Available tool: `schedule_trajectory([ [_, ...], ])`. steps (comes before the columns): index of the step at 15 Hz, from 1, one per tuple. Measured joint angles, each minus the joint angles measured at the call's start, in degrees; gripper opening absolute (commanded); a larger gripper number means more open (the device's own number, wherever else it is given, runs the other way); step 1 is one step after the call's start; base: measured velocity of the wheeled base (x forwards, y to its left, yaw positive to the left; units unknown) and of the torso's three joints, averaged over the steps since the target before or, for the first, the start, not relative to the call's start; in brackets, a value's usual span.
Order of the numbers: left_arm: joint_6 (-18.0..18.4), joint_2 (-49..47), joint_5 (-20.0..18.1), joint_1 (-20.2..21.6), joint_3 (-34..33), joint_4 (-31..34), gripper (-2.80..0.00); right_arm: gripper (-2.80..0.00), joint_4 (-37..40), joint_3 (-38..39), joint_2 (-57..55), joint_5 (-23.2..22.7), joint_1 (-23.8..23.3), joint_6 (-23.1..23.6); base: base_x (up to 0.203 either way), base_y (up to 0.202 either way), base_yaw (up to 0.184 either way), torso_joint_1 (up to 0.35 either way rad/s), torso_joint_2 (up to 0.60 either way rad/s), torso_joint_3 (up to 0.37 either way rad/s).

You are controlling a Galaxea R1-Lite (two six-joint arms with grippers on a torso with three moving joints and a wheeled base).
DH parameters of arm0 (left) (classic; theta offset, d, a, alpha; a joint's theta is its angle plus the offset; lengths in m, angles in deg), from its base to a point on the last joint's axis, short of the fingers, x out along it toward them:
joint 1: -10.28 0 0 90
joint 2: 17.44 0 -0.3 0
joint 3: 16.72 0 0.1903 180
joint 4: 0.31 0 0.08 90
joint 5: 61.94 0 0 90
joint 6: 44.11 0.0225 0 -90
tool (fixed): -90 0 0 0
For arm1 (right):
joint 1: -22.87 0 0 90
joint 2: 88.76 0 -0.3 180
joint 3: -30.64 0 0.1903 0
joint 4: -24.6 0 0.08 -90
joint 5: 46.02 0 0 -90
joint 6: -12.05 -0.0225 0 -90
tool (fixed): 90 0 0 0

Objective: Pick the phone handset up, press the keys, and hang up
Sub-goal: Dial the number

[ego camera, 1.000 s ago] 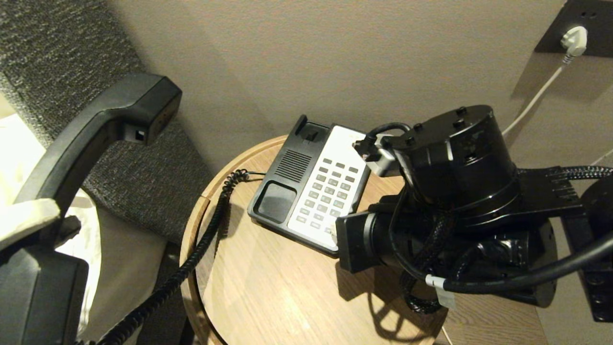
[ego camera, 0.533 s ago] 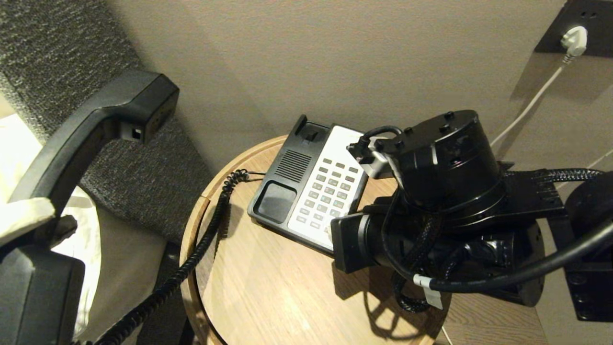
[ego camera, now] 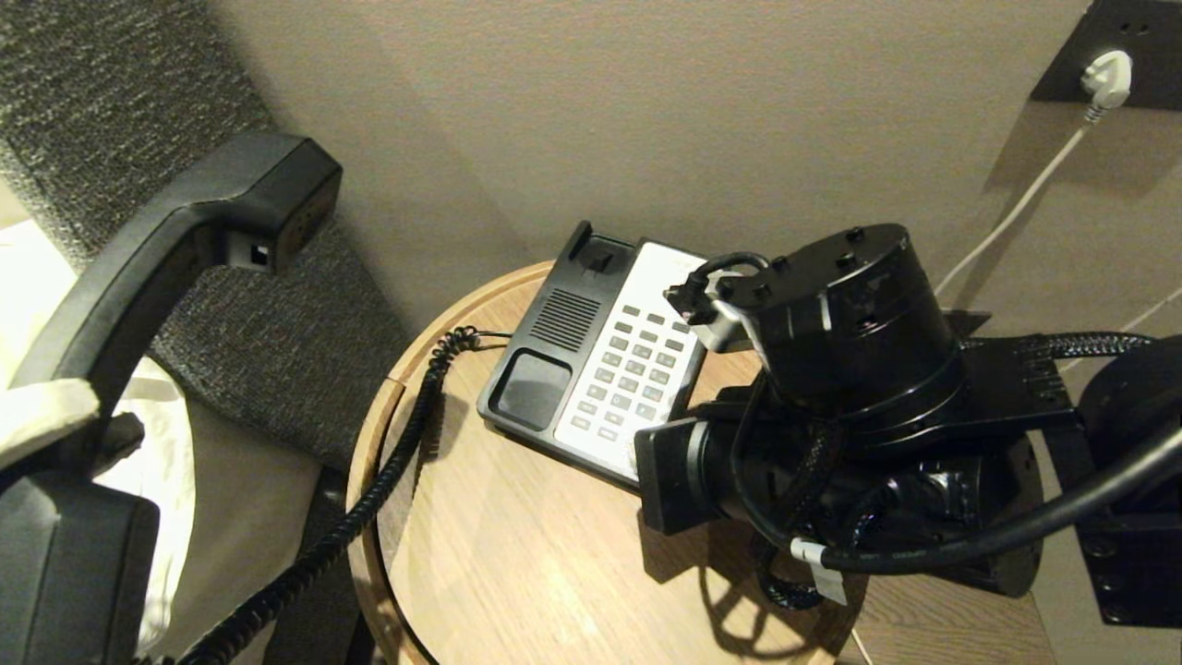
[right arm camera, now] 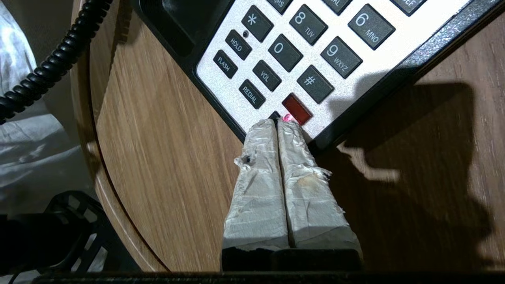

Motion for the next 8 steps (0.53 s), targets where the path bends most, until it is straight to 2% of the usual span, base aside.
schedule_trajectory([
  [8,0.1,0.3,-0.1,0.0,-0.5,0.1,-2.8,-2.8,1.1,-0.3,1.6,0.2,0.0,0.0,0.0,0.0,0.0,0.0,0.0,0.0],
])
